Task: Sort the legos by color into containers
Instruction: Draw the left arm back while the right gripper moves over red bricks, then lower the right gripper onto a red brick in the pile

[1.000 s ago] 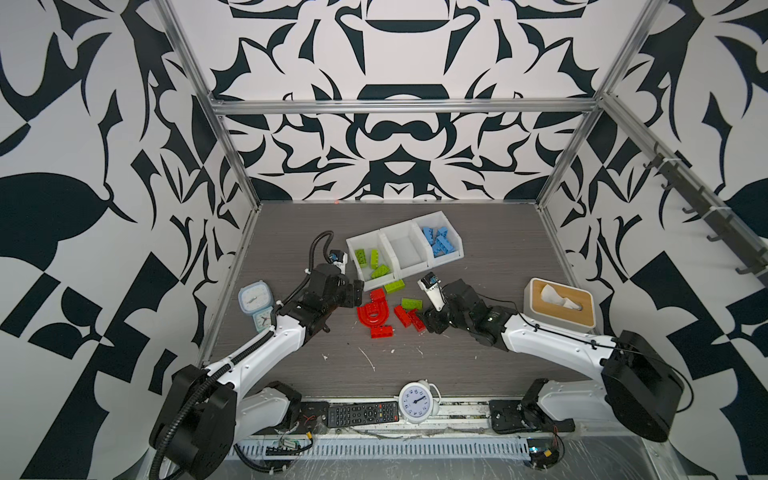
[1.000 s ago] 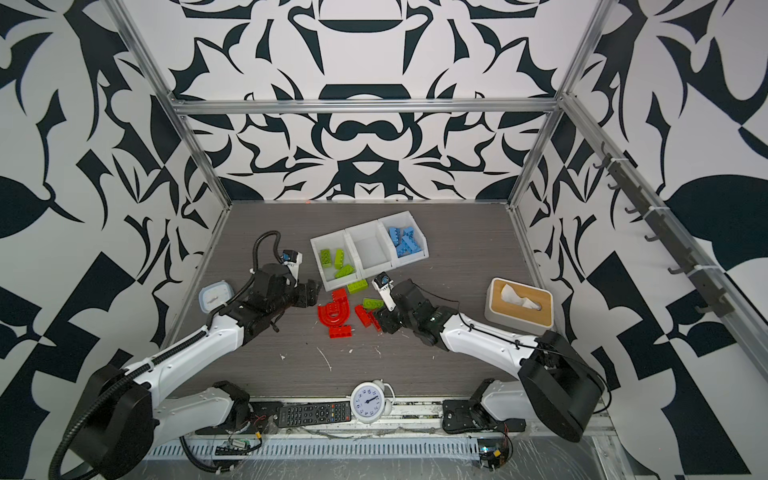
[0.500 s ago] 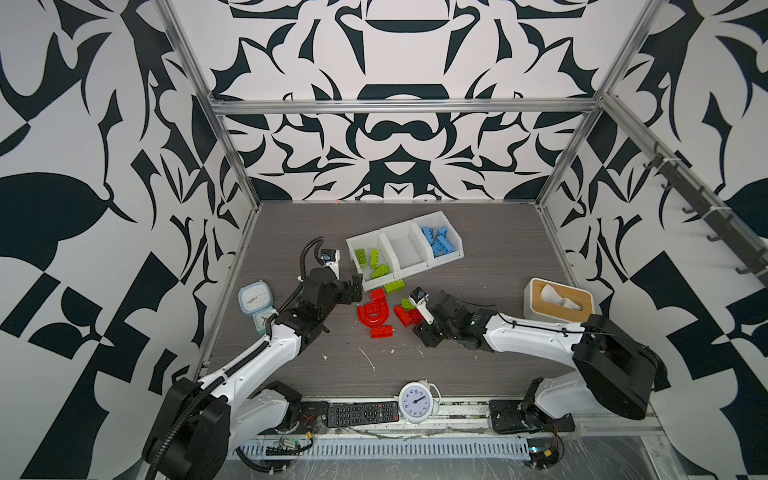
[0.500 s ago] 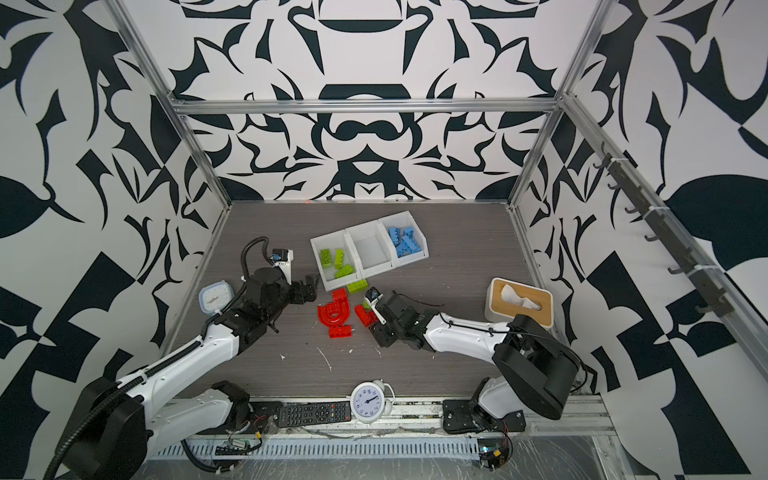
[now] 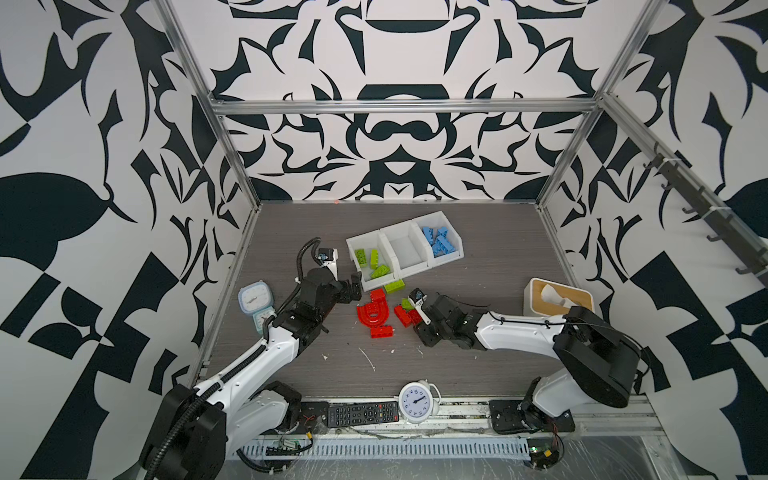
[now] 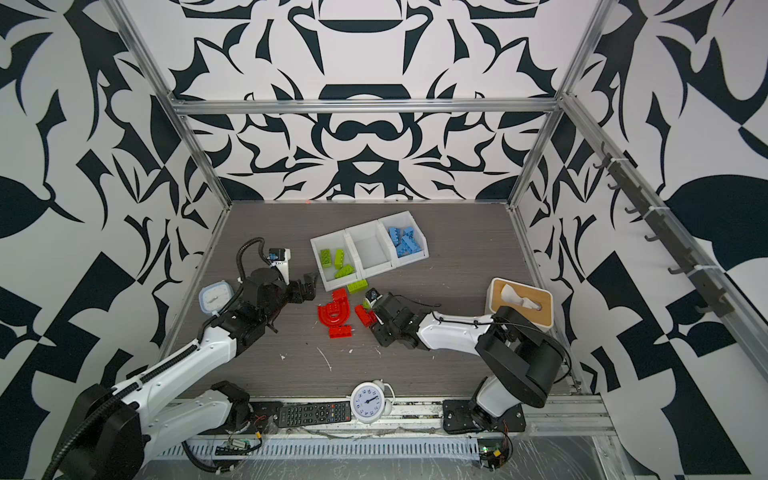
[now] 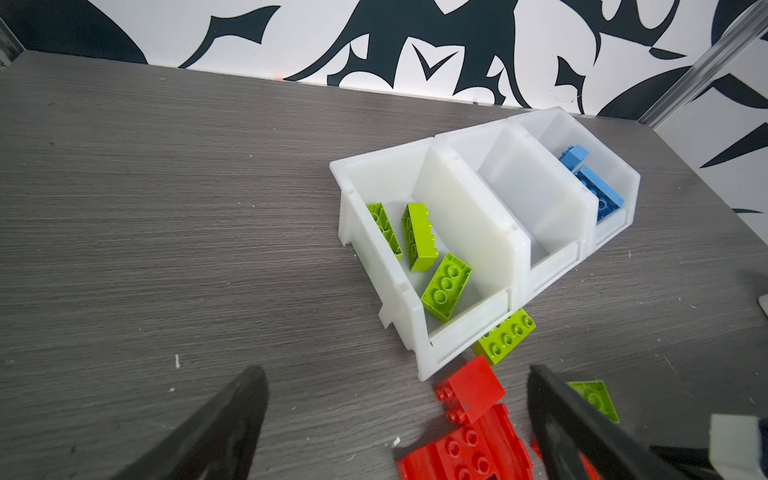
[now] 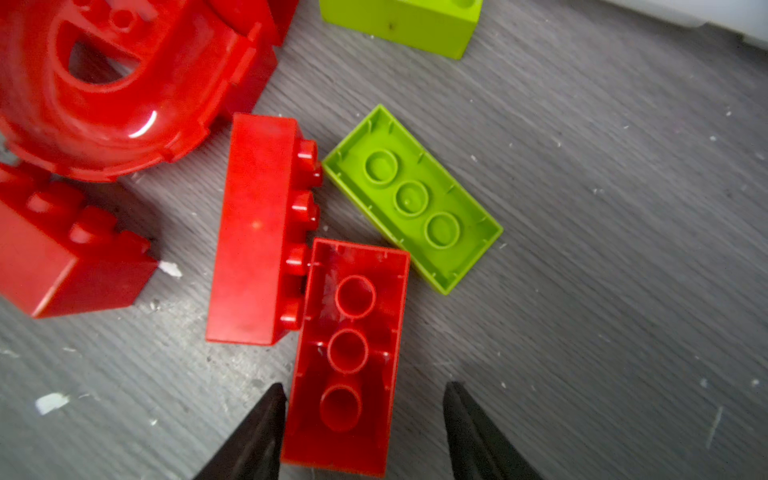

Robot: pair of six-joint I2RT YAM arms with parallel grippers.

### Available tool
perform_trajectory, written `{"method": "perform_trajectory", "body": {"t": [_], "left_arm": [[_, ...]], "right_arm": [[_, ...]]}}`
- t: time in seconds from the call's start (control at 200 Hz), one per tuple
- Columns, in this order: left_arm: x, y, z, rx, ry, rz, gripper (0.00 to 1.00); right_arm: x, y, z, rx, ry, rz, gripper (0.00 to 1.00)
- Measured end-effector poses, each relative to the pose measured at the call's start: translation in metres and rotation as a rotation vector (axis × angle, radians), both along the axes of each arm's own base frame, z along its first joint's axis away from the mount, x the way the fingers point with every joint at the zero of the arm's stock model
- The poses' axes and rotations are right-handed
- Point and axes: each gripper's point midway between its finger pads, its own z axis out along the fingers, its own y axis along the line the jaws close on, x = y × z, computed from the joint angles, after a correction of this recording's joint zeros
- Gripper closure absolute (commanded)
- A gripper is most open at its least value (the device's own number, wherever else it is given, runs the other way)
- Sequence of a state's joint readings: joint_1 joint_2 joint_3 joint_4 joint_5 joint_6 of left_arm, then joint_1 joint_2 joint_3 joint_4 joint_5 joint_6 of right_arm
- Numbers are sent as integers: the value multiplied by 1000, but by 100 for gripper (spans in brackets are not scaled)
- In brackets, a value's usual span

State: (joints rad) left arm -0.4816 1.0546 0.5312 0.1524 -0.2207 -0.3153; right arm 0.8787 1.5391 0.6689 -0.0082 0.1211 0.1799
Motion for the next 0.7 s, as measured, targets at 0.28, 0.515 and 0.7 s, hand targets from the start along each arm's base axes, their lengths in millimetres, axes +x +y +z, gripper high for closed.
{"method": "perform_trajectory", "body": {"t": [0.28,0.515,0.7], "left_arm": [[0,0,0,0,-1,0,0],[0,0,2,-1,-4,0,0],[0,0,2,-2,-6,0,0]], "right_arm": [[2,-1,0,-5,-9,-10,53],[1,-3,3,7,-11,-19,68],[-5,-7,23,68,-30,-39,78]]}}
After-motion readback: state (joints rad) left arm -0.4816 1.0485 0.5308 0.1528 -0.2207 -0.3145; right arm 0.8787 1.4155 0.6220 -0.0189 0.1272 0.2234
